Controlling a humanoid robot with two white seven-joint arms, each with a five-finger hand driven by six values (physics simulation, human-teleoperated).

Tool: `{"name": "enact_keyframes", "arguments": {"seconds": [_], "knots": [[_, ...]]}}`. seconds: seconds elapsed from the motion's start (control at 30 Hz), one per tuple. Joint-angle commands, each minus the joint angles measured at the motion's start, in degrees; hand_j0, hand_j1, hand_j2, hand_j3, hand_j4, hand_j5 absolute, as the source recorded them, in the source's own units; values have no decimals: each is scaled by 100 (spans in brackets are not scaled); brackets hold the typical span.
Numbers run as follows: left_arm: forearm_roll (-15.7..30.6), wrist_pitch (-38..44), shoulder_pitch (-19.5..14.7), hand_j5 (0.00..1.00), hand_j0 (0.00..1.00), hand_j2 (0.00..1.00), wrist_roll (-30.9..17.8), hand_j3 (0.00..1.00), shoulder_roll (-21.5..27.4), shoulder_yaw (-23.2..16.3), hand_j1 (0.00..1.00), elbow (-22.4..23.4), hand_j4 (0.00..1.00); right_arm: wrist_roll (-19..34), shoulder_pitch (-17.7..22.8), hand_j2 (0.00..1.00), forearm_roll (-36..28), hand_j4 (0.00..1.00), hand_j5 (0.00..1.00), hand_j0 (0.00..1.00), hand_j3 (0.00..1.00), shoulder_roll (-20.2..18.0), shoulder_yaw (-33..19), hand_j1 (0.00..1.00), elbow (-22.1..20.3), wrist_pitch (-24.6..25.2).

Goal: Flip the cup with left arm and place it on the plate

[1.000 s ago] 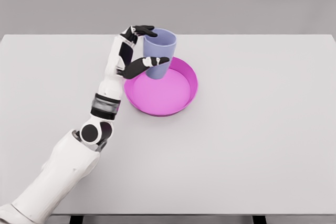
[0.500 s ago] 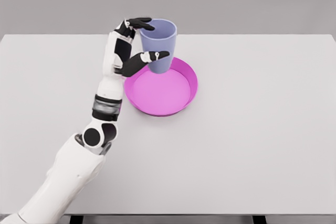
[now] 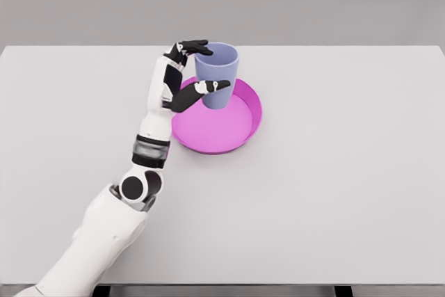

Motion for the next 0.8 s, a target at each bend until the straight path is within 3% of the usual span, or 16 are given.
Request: {"name": "enact_keyframes", "arguments": {"seconds": [0.0,0.6,0.77], "knots": [[-12,0,0,42,42,42,9,42,-44,0,42,57,42,1,0,100,1,100,100,100,100,0,1,100,2,0],[-171,0,-62,44,44,44,9,44,-62,61,44,751,44,1,0,100,1,100,100,100,100,0,1,100,2,0],[-162,0,-70,63,63,63,-9,63,-35,70,63,725,63,1,0,100,1,100,100,100,100,0,1,100,2,0]]}}
